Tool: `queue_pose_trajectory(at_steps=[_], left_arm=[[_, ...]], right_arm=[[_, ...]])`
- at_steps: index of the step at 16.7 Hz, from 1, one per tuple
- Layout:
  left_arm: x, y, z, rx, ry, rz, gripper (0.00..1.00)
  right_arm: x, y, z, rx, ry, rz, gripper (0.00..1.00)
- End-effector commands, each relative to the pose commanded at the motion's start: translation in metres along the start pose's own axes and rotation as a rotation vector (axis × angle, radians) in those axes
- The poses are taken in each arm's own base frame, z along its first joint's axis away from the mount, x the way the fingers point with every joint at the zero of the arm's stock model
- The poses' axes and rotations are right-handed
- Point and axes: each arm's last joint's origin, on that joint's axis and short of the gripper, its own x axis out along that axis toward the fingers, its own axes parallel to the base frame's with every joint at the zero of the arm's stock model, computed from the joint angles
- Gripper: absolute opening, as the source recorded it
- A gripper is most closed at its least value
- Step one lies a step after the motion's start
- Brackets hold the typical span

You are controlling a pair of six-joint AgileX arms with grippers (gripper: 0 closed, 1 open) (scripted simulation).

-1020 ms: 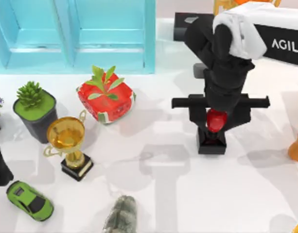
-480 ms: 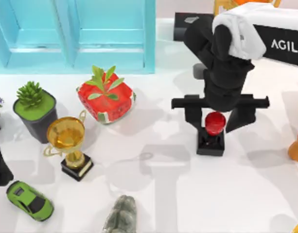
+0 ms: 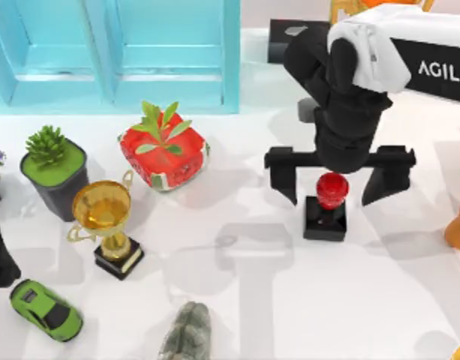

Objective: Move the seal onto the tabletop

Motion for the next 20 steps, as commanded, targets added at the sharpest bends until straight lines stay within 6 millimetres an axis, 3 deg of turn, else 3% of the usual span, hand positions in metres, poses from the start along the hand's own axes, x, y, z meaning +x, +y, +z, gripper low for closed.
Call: queue_pose_trajectory(at_steps=[4,7,9,15,18,20], left_arm=[[0.0,0.0,0.0,0.0,0.0,0.0,1.0],[0.0,0.0,0.0,0.0,0.0,0.0,1.0],[0.0,0.0,0.0,0.0,0.0,0.0,1.0],[0.0,0.0,0.0,0.0,0.0,0.0,1.0],[0.0,0.0,0.0,0.0,0.0,0.0,1.0],[0.0,0.0,0.0,0.0,0.0,0.0,1.0]], right_arm=[[-0.001,0.0,0.0,0.001,0.0,0.0,1.0],[-0.013,0.003,0.004,0.0,0.007,-0.005,1.0],[-0.034,0.007,0.008,-0.003,0.012,-0.008,1.0],[-0.125,0.005,0.007,-0.001,0.007,-0.002,1.0],[-0.148,0.0,0.001,0.001,0.001,0.0,1.0],[-0.15,-0.001,0.001,0.001,0.0,0.0,1.0]])
